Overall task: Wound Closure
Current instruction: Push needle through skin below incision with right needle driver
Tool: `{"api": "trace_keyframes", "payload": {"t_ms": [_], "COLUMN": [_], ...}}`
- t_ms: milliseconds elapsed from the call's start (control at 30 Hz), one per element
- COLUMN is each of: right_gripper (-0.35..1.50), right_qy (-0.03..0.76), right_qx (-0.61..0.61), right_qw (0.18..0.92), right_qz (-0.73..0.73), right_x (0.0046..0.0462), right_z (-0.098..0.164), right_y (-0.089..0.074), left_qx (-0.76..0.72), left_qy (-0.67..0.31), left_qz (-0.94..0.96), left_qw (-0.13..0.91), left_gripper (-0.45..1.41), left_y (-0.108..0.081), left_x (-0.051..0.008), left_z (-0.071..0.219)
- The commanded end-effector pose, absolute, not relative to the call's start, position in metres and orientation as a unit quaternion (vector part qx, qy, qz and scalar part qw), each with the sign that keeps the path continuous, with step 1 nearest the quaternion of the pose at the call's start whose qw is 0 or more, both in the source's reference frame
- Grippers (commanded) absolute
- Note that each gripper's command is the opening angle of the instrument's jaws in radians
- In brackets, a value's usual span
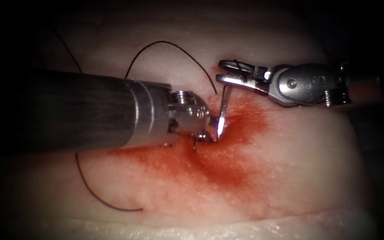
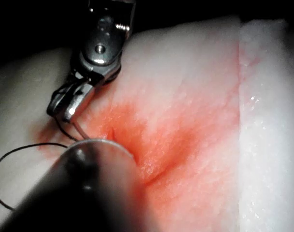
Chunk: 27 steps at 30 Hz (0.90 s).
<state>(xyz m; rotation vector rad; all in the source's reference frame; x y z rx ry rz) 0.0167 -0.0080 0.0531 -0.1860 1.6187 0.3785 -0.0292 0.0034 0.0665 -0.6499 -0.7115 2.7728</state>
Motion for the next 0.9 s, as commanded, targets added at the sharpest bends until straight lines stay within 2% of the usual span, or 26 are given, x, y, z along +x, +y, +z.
{"api": "trace_keyframes", "payload": {"t_ms": [33,633,900], "right_gripper": [-0.35,-0.35,-0.35], "right_qy": [0.718,0.702,0.693], "right_qx": [-0.085,-0.085,-0.031], "right_qw": [0.671,0.701,0.710], "right_qz": [0.165,0.096,0.117], "right_x": [0.0172,0.0172,0.0163], "right_z": [0.0536,0.0554,0.0554], "right_y": [-0.0078,-0.0122,-0.0115], "left_qx": [-0.221,-0.237,-0.250], "left_qy": [-0.241,-0.242,-0.235], "left_qz": [0.940,0.934,0.931], "left_qw": [0.102,0.114,0.122], "left_gripper": [0.37,0.46,0.51], "left_y": [0.0035,0.0043,0.0044], "left_x": [-0.0297,-0.0300,-0.0300], "left_z": [0.0670,0.0658,0.0651]}}
